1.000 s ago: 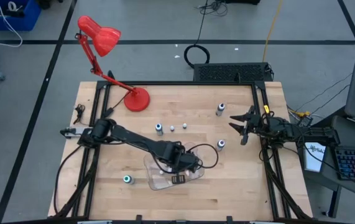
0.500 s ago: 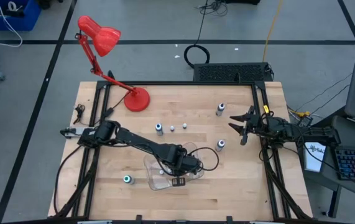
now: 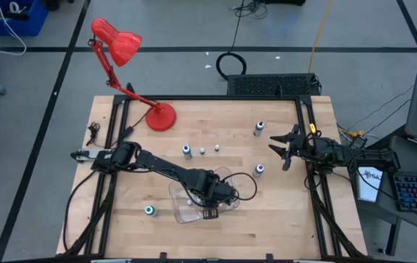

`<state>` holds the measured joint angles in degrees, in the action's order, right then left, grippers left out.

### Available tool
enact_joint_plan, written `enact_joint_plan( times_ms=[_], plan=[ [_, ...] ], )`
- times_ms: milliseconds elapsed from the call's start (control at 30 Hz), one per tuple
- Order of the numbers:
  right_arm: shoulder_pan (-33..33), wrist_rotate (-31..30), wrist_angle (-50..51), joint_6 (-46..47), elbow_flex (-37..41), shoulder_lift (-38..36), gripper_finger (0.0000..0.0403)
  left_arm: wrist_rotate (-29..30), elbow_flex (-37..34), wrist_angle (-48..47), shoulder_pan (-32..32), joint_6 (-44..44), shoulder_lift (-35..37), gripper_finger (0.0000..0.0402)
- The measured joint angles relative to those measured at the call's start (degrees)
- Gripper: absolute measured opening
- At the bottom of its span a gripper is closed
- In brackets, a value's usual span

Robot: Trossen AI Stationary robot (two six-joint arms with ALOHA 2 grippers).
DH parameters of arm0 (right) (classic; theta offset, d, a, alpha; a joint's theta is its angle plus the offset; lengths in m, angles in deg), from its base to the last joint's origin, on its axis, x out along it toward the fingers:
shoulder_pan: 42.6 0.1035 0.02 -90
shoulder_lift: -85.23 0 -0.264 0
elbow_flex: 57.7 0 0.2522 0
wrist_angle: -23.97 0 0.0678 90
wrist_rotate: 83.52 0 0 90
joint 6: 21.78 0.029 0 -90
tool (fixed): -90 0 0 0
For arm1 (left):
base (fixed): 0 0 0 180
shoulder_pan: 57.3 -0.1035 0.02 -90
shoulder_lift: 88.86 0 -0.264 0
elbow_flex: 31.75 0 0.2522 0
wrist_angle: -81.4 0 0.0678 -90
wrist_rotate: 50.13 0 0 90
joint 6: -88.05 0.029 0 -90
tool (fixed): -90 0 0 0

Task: Pick & Place food coloring
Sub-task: Put the small orange food coloring into the bin, then put the small purple food coloring into the bin

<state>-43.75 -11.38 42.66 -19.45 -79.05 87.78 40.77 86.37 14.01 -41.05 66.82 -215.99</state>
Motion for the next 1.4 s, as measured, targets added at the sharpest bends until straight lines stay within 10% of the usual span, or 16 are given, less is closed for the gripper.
enact_joint_plan(
  times_ms=[367, 767, 1400],
  plan=[
    [0.0, 0.0, 0.0, 0.01, 0.0, 0.0, 0.0141, 0.0, 0.0, -0.5, -0.16, -0.27, 4.93, 0.0203],
    [0.0, -0.02, -0.02, 0.0, 0.0, -0.02, 0.0141, 21.9, 0.07, -9.7, -5.96, 1.37, 17.81, 0.0182],
    [0.0, 0.0, -0.04, 0.0, 0.04, 0.35, 0.0141, 3.03, -17.14, 5.85, -26.73, 4.08, 15.72, 0.0182]
  ],
)
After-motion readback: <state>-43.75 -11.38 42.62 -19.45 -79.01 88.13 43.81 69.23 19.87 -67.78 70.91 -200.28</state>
